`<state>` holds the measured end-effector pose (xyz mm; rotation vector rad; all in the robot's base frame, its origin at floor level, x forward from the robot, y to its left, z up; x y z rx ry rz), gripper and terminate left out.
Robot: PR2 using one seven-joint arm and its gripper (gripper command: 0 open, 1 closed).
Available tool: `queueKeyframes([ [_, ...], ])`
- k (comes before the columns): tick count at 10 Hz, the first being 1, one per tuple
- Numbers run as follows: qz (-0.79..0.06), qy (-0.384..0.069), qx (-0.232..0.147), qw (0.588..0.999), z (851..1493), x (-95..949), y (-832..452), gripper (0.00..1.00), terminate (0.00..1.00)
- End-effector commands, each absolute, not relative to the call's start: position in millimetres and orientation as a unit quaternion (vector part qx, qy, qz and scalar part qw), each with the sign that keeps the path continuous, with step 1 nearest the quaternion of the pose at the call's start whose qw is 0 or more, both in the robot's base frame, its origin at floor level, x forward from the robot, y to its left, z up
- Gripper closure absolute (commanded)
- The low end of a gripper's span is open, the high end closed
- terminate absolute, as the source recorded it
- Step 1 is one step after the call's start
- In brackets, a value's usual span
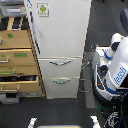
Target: Opening the fridge
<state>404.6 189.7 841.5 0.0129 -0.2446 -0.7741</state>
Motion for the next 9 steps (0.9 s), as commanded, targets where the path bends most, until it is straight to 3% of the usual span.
queueKeyframes([
  [1,-0.360,-0.099,-0.054,0.926,873,485,188,0.00,0.00],
  [6,-0.348,-0.127,-0.015,0.929,926,570,167,0.00,0.00],
  [8,-0.317,-0.127,0.035,0.939,949,612,175,0.00,0.00],
  [9,-0.288,-0.125,0.041,0.948,961,632,184,0.00,0.00],
])
